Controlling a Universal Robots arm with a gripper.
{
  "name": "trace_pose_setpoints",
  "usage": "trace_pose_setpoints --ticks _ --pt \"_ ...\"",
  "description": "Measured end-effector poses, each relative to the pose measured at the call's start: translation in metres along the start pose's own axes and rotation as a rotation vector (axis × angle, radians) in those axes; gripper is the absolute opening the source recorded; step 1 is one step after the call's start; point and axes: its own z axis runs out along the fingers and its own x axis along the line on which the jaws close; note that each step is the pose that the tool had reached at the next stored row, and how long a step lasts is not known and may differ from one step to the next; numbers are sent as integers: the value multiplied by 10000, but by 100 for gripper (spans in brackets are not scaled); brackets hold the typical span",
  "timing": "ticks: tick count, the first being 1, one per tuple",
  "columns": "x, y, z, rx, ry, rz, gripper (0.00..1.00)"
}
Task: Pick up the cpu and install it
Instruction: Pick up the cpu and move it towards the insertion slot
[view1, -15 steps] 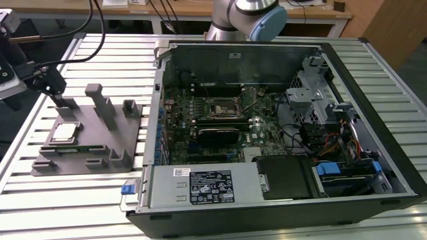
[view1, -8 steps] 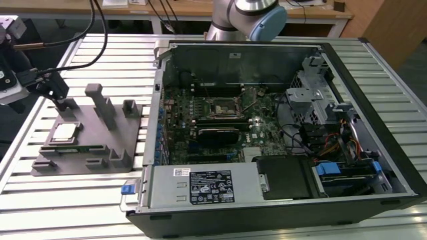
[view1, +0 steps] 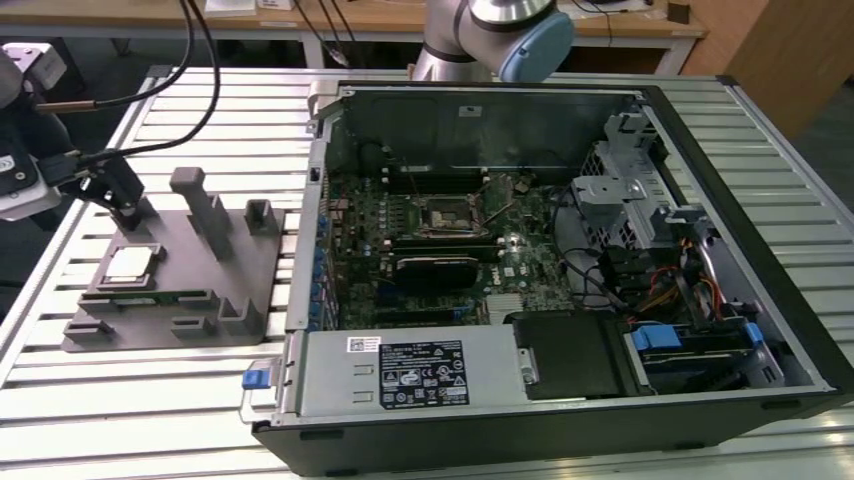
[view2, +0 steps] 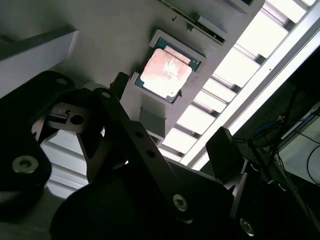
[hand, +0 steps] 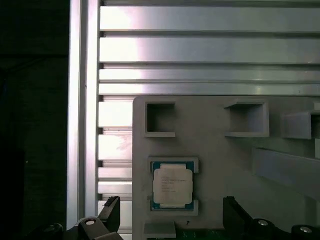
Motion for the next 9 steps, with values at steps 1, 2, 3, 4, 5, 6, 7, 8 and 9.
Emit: trace_pose_setpoints --ticks 1,2,3,4,5,6,7,8,9 --pt "-1 0 16 -1 -1 5 89" --pt "-3 -1 34 0 0 6 89" --pt "-3 -2 51 0 0 7 89" --pt "-3 -3 67 0 -1 7 89" --pt "-4 -5 78 -1 -2 7 89" --pt "-3 -6 86 -1 -1 7 89" --pt "-3 -7 93 0 0 7 89" --pt "-3 -7 102 -1 -2 7 89" --pt "-3 -7 108 -1 -1 7 89"
